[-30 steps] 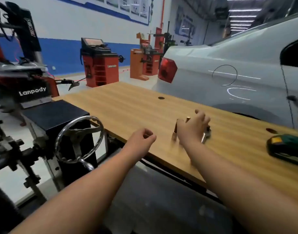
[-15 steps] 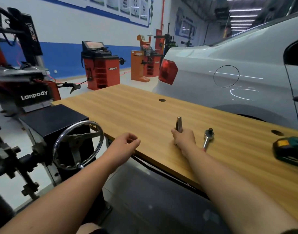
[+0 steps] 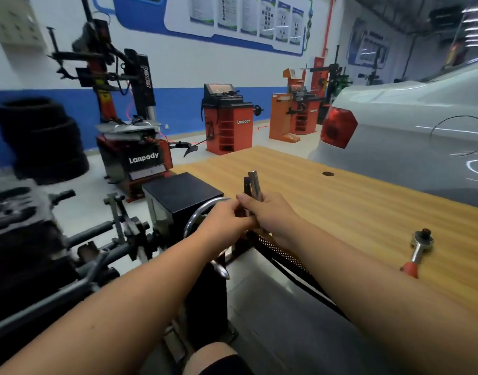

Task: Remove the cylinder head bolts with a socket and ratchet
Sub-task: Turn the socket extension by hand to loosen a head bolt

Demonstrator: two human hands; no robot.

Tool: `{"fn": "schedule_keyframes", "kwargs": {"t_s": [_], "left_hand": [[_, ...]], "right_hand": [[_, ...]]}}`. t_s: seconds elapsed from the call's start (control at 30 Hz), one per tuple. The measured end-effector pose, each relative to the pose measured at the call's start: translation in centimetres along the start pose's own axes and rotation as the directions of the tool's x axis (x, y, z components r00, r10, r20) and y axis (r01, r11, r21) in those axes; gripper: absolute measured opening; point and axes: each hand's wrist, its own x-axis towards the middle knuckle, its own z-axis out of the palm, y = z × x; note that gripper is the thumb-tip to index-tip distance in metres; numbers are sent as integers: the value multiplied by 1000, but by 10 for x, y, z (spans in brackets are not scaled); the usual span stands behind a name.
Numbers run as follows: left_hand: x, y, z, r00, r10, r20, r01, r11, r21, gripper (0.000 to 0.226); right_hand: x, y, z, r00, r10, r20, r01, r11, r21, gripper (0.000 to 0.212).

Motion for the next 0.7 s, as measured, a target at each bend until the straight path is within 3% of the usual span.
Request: {"fn": "schedule_keyframes", "kwargs": {"t_s": [0.07, 0.17, 0.3, 0.43, 0.6, 0.7], "left_hand": [[-14, -3, -35, 998, 4, -60, 1, 997, 79, 4], [-38, -6, -89, 992, -32, -119, 43, 995, 90, 10], [-69, -4, -161, 957, -130, -258, 140, 990, 19, 26], [-94, 0, -231, 906, -217, -364, 172, 973, -151, 20], [-132, -1, -305, 796, -242, -555, 73, 948, -309, 12], [-148, -7, -335, 721, -285, -632, -11, 907, -421, 17]], "right_hand": [[4, -11, 29, 997, -10, 80, 9, 1000, 14, 24], [10, -27, 79, 984, -49, 169, 49, 999, 9, 30], [17, -59, 149, 966, -132, 223, 120, 991, 67, 31], [20, -95, 212, 954, -166, 250, 97, 959, 265, 25], [19, -133, 272, 928, 10, 373, -180, 887, 425, 36], [18, -152, 304, 889, 155, 431, -397, 730, 556, 42]]}}
